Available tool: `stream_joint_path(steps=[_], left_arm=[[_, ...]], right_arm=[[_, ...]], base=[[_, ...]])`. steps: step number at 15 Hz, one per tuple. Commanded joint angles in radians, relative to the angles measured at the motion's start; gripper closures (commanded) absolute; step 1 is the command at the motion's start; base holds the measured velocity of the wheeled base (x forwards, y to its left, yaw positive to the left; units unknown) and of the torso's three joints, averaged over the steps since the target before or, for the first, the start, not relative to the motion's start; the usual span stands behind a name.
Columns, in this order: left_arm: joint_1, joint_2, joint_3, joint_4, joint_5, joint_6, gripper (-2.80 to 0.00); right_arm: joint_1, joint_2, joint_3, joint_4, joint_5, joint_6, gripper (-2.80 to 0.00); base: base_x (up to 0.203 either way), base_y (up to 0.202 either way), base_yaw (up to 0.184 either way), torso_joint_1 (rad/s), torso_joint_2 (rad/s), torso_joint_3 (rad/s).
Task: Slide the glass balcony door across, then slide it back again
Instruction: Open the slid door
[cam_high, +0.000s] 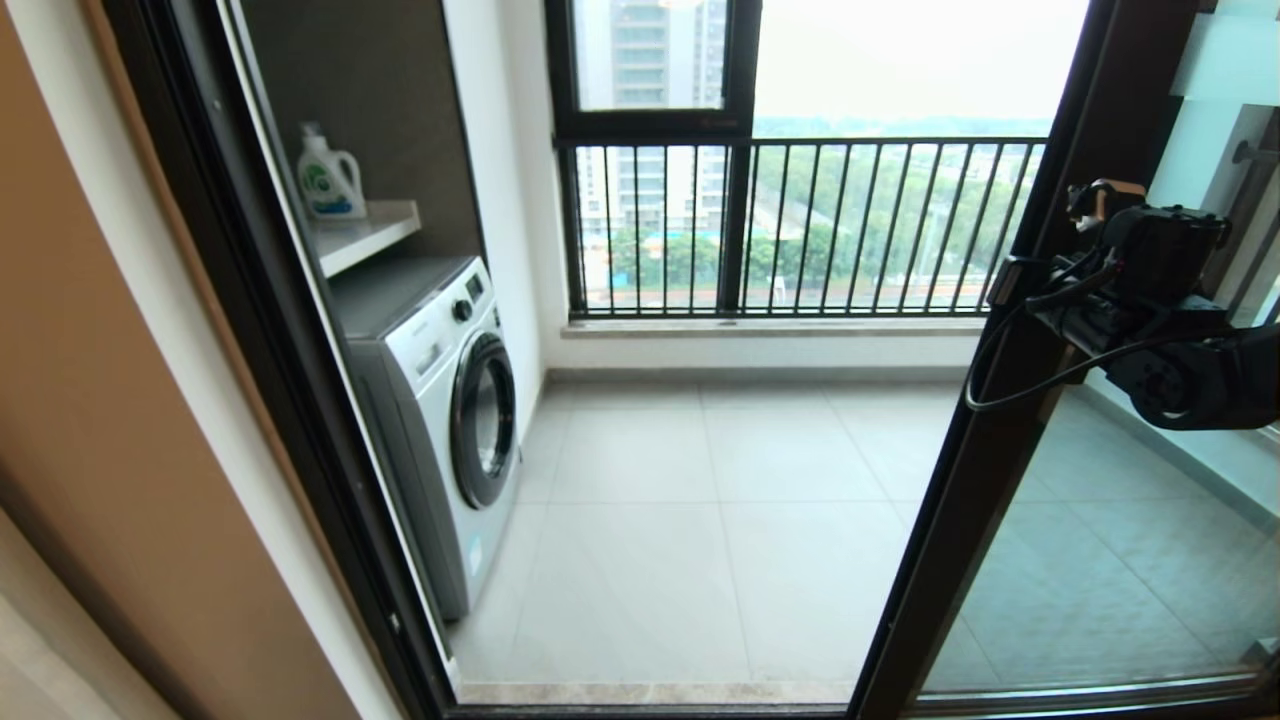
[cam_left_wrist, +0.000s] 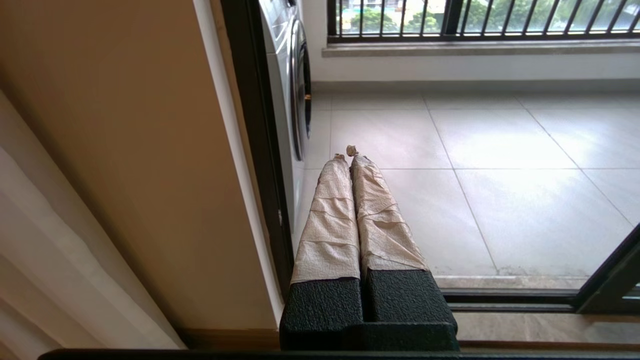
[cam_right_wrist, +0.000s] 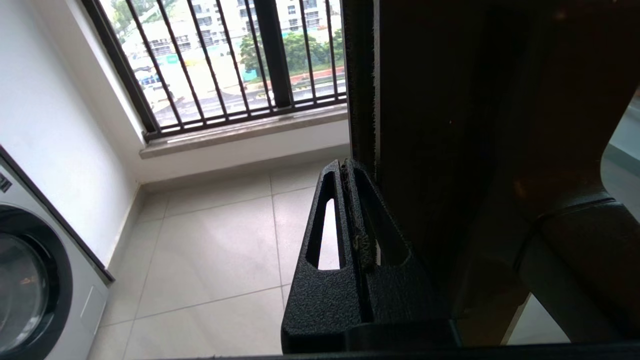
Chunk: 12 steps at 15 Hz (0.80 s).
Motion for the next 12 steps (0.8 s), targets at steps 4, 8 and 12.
stream_joint_path(steps=[4,8,12], left_arm=[[0.001,0.002,0.0,0.0,0.0,0.0,0.0],[0.001,0.002,0.0,0.0,0.0,0.0,0.0],[0.001,0.002,0.001,0.0,0.0,0.0,0.0]], right_arm=[[-0.02,0.004,0.001,-0.005,0.016,0.001,0.0],[-0.019,0.002,0.002,-0.007,0.018,0.001,0.0],[-0.01,-0.007,0.016,-0.011,0.017,0.001,0.0]], base=[[0.0,0.0,0.0,0.0,0.0,0.0],[0.0,0.0,0.0,0.0,0.0,0.0],[0.0,0.0,0.0,0.0,0.0,0.0]])
